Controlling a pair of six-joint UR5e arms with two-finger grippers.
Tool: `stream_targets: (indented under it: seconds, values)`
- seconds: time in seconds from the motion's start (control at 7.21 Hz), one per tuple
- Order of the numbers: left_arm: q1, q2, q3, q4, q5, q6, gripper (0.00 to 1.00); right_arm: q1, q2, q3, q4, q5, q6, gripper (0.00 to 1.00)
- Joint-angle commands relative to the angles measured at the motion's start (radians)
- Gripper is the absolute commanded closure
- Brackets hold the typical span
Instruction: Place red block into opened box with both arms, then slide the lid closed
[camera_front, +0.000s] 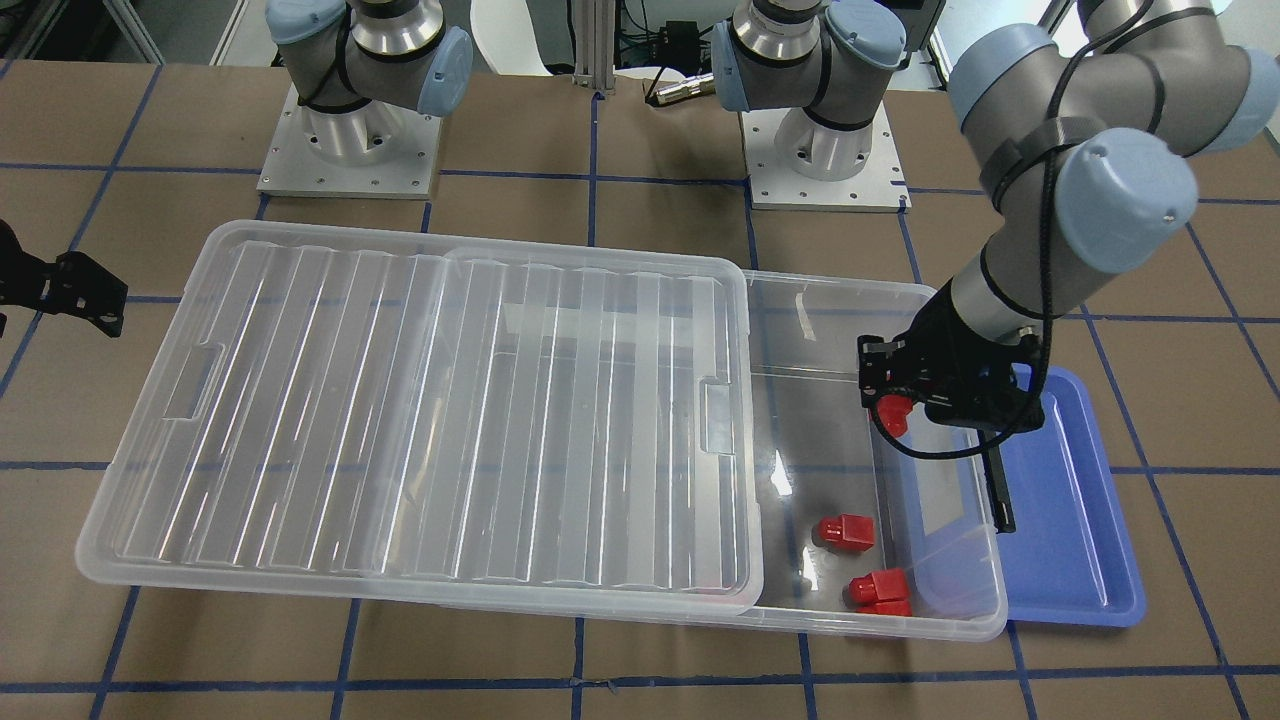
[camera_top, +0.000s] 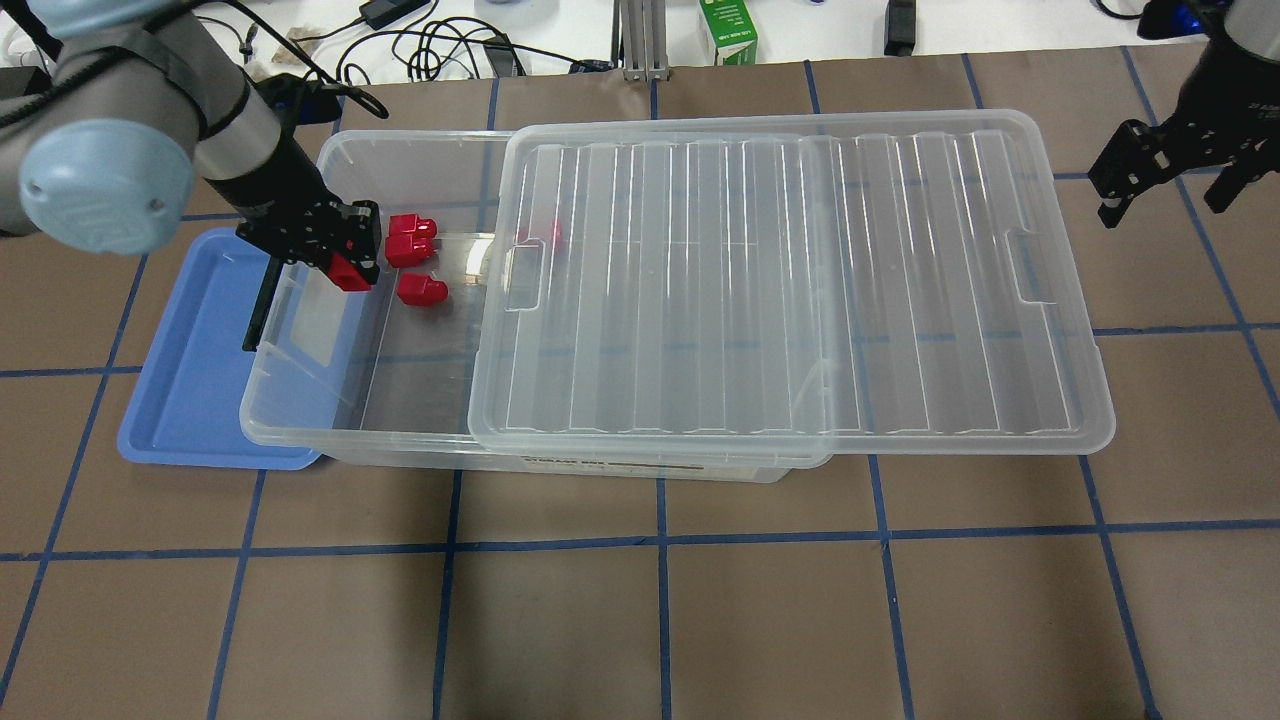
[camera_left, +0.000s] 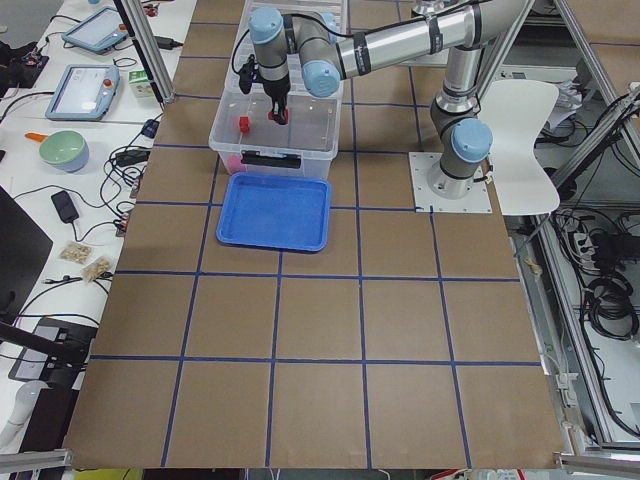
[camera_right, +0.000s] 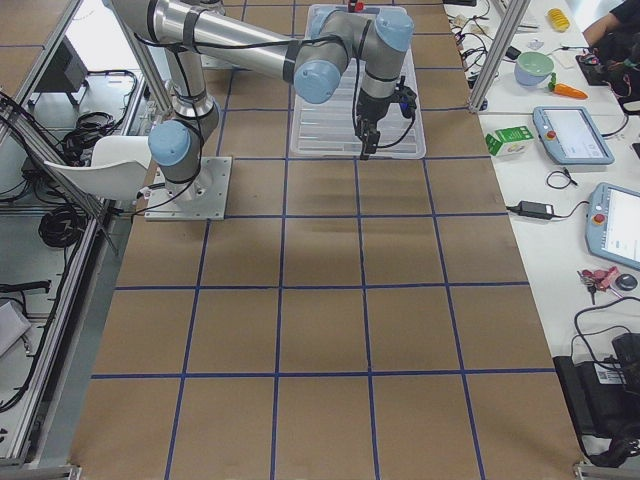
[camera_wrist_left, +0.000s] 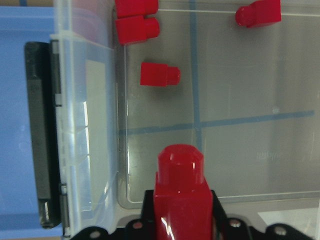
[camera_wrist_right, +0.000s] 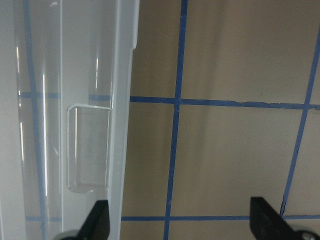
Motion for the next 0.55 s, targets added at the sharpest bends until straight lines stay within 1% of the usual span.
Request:
stream_targets:
  seconds: [0.0,0.14,0.42]
  values:
    - [-0.007,-0.018,-0.129,0.146,0.0,-0.024,1.0,0.0,-0.001,0.0,0.004,0.0,0.005,0.0]
    - [-0.006,-0.027,-0.15,0.156,0.0,-0.03,1.0,0.0,-0.001,0.0,0.002,0.0,0.005,0.0]
    - [-0.011,-0.056,-0.193,0.227,0.0,-0.041,1.0,0.0,-0.001,0.002,0.005,0.0,0.006,0.0]
